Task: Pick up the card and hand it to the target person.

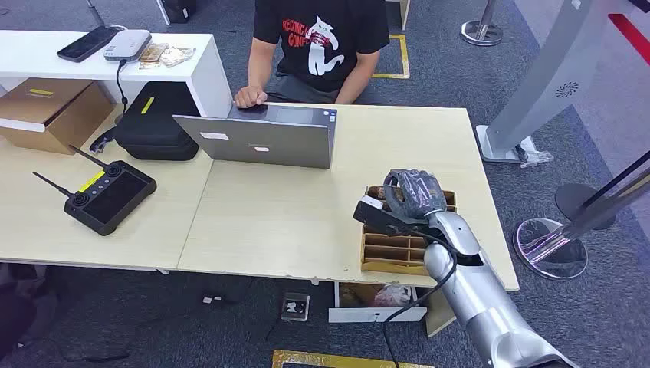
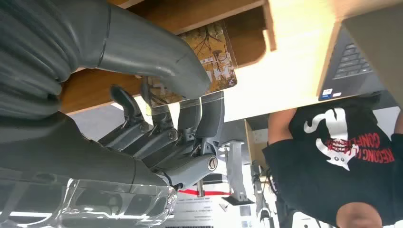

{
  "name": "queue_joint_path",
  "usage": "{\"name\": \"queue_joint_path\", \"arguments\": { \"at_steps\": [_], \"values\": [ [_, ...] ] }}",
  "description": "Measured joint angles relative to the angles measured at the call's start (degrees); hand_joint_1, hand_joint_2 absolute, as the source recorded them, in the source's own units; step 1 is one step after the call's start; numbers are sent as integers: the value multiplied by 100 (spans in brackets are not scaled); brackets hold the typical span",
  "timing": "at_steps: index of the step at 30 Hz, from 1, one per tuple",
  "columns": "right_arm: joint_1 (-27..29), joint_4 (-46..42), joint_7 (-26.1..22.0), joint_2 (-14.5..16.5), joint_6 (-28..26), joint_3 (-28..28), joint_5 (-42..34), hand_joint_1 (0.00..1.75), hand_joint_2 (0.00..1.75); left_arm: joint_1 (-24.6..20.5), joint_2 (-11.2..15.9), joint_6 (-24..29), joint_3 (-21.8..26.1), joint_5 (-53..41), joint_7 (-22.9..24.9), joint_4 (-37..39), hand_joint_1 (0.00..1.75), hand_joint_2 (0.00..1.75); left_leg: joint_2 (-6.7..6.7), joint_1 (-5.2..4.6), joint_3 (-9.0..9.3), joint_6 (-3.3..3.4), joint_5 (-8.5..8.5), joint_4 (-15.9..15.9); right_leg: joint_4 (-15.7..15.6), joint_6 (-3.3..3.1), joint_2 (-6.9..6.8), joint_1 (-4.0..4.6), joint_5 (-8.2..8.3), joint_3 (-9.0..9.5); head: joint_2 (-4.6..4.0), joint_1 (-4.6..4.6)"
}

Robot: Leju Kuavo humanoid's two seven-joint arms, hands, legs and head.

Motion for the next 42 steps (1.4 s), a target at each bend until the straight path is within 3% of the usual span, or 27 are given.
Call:
{"name": "queue_joint_path", "arguments": {
  "at_steps": [11, 19, 28, 42],
  "values": [
    [112, -196, 102, -144, -82, 33, -75, 169, 175, 0, 9, -136, -8, 21, -8, 0, 0, 0, 1, 0, 0, 0, 0, 0, 0, 0, 1, 0, 0, 0, 0, 0],
    [62, -559, -77, -160, -299, 31, -477, 172, 175, -4, 25, -36, -55, 16, -58, 0, 0, 0, 2, 0, -1, 0, 0, 0, 0, 0, 3, 0, 0, 0, 0, -1],
    [-502, -596, -224, -7, -229, 31, -614, 174, 175, -4, 25, 90, -99, -41, -145, 0, 0, 0, 2, 0, -1, 0, 1, 0, 2, 1, 3, 0, 1, 1, 0, 0],
    [-1507, 220, -251, 413, -84, 31, -635, 174, 175, -5, 27, 192, -104, -30, -201, 0, 0, 0, 1, 0, -1, 0, 1, 0, 2, 1, 2, 0, 1, 0, 0, -1]
  ]
}}
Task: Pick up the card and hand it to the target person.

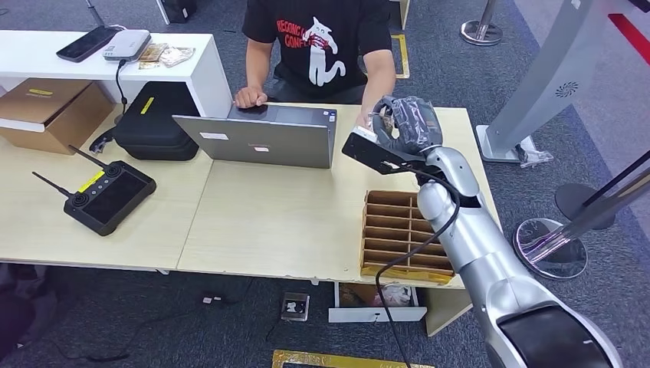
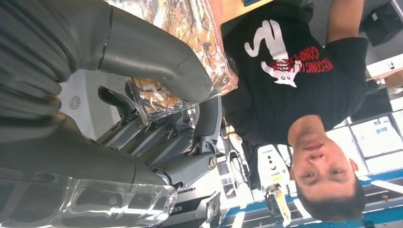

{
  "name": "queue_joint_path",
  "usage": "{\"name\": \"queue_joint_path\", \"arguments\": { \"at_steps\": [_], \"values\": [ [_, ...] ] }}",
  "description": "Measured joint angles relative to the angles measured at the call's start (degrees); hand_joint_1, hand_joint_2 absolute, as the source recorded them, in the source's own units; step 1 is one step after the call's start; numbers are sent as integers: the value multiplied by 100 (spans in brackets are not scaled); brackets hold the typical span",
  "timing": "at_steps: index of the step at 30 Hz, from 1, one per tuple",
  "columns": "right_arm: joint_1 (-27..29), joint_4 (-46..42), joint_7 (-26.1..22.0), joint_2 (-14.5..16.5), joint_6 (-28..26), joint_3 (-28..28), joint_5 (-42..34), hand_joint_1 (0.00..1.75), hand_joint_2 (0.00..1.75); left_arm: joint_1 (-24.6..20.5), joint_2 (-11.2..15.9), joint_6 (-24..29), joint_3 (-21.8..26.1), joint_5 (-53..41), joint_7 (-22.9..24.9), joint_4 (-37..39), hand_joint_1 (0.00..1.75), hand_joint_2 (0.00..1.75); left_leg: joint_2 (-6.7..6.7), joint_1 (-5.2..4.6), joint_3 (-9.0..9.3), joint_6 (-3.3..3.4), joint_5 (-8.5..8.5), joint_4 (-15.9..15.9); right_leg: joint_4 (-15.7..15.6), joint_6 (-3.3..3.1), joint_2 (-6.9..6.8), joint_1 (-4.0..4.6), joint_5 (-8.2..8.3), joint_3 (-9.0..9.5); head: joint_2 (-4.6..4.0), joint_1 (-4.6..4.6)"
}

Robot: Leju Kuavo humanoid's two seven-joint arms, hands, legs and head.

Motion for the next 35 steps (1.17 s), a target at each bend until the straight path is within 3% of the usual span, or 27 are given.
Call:
{"name": "queue_joint_path", "arguments": {
  "at_steps": [9, 11, 12, 15, 16, 28, 35],
  "values": [
    [-245, 443, -56, 150, -85, 1, -75, 172, 175, 2, 6, -51, 0, 88, -14, 0, 0, 0, 0, 0, 0, 0, 0, 0, 0, 0, 0, 0, 0, 0, 0, 0],
    [-284, 508, -62, 174, -84, 1, -75, 153, 175, 1, 8, -51, 0, 99, -15, 0, 0, 0, 0, 0, 0, 0, 0, 0, 0, 0, 0, 0, 0, 0, 0, 0],
    [-297, 534, -62, 183, -84, 1, -75, 132, 175, 1, 8, -52, 0, 101, -16, 0, 0, 0, -1, 0, 0, 0, 0, 0, 0, 0, -1, 0, 0, 0, 0, 1],
    [-316, 590, -63, 201, -84, 2, -76, 28, 175, 2, 10, -54, 0, 101, -16, 0, 0, 0, -1, 0, 0, 0, 0, 0, 0, 0, -1, 0, 0, 0, 0, 1],
    [-320, 608, -67, 204, -86, 2, -77, 6, 175, 2, 10, -57, 0, 101, -16, 0, 0, 0, -1, 0, 0, 0, 0, 0, 0, 0, -1, 0, 0, 0, 0, 1],
    [-339, 861, -208, 221, -186, 1, -201, 0, 175, 2, 17, -91, 0, 101, -64, 0, 0, 0, 0, 0, 1, 0, 0, 1, 0, 0, 0, 0, 0, 0, 0, 1],
    [-300, 761, -423, 133, 133, -1, -635, 0, 175, 4, 17, -102, 0, 122, -58, 0, 0, 0, 0, 0, 2, 0, 0, 2, -1, 0, 0, 0, 0, -3, 0, 0]
  ]
}}
